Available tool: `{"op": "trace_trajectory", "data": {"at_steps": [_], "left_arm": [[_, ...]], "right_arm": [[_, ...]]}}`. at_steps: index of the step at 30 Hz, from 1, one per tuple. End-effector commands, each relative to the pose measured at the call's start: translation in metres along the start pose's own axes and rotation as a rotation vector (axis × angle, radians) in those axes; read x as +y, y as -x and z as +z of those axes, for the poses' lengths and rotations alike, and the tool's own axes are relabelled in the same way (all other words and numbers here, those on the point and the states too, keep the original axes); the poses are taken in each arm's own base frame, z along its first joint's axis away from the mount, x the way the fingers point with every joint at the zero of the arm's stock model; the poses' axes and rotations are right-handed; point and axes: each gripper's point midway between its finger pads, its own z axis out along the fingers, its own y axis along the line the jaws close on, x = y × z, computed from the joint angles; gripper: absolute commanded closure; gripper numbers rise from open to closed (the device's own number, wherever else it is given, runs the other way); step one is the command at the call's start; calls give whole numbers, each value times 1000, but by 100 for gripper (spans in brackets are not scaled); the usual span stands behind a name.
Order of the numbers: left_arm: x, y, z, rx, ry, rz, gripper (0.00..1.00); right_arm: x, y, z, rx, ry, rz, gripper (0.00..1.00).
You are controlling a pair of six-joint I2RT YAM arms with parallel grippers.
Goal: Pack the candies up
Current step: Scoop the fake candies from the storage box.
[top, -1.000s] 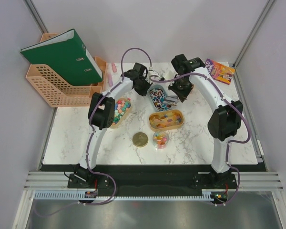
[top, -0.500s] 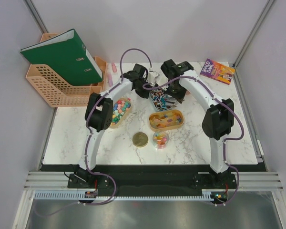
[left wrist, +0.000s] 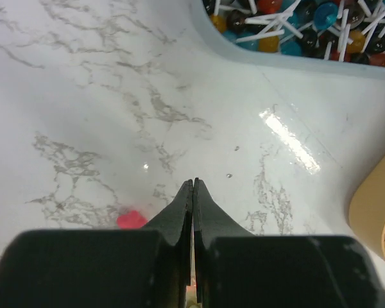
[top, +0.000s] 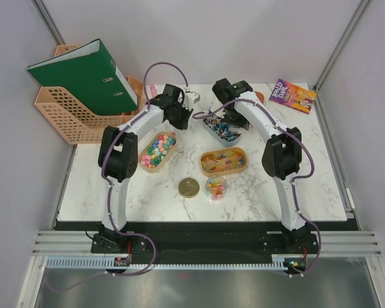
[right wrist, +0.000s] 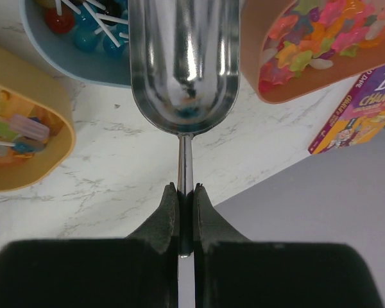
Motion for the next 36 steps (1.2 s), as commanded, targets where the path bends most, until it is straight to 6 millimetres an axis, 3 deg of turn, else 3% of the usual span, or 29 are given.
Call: {"op": "trace_trajectory", "data": {"at_steps": [1,5,10,15,19,27,36], "left_arm": [[12,26,-24,-109,50,-22,98],[16,21,-3,-98,39,-49,98],[25,43,18,-120,34,-125,98],[17,51,36,-120,-10,-170,98],[16,43,48,-101,-29,-203,98],[-9,43,62,-100,-135,-224,98],[-33,59,70,-133,-209,-217,98]], "right_arm": [[-13,-23,0,138,-28,-91,100],[-16,-24,3,160,-38,-138,100],[-12,-23,5,174,-26,-201,100],[-7,-23,13,190,-2,-223,100],[0,-22,25,202,23,-215,100],[21,-10,46,205,84,-194,100],[18,2,56,202,59,-168,100]]}}
